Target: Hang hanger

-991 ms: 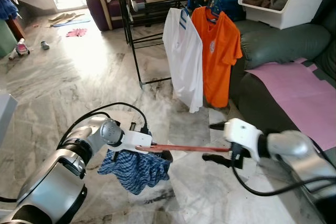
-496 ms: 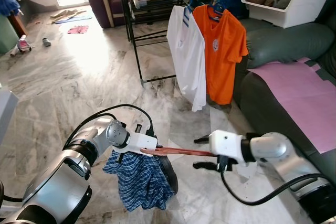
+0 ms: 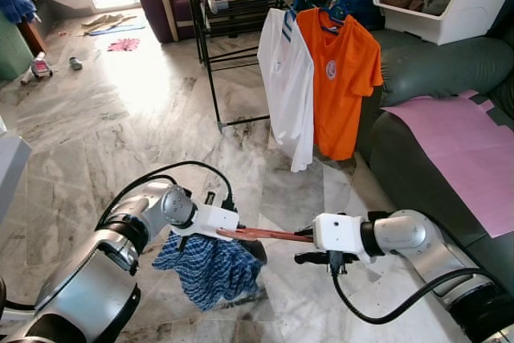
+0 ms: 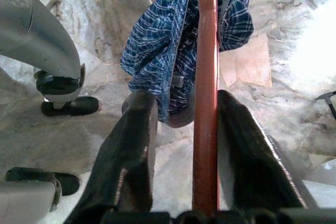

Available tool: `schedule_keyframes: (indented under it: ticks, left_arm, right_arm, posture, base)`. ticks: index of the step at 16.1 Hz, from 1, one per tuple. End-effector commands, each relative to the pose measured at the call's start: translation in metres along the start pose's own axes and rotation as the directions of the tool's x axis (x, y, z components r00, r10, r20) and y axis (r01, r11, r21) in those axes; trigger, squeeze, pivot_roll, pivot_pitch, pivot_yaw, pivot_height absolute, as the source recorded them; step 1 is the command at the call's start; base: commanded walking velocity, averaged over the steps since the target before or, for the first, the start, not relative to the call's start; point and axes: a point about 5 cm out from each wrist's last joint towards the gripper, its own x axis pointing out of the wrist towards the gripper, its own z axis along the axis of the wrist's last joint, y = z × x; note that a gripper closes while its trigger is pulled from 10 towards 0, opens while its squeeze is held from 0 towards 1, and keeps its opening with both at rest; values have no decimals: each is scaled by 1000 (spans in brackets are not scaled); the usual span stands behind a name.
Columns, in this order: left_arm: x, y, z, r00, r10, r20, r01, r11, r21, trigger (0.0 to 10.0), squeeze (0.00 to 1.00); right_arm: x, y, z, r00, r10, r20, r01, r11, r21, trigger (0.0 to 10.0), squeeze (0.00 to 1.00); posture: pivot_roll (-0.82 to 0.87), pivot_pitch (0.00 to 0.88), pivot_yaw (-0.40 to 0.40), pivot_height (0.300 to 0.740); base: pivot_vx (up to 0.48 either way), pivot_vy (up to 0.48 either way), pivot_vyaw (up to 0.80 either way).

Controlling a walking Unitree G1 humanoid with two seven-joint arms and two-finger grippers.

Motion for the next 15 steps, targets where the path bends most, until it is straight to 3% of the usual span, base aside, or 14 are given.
schedule_keyframes:
  ticks: [1,6,11,15]
  left_arm:
    - [-5,9,3,1000,21,2,-21,999,25,10000,0]
    - [-4,10,7,999,37,23,-37,999,22,10000,0]
    - [-6,19,12,990,133,55,-135,990,34,10000,0]
    - [-8,24,14,978,199,61,-202,978,55,10000,0]
  right_arm:
    - [3,-2,0,1000,2,-13,-3,1000,-19,0,0]
    - [7,-5,-5,997,-74,-26,73,997,-29,0,0]
    - [6,-16,-14,966,-249,-64,249,968,-2,0,0]
    - [6,-17,-19,953,-289,-86,290,957,3,0,0]
  posture:
    - [-96,6,61,740]
    - [-95,6,58,740]
    - [-93,10,60,740]
    - [-93,12,60,740]
  base:
    - [0,0,0]
    - [0,0,0]
    - [0,0,0]
    - [0,0,0]
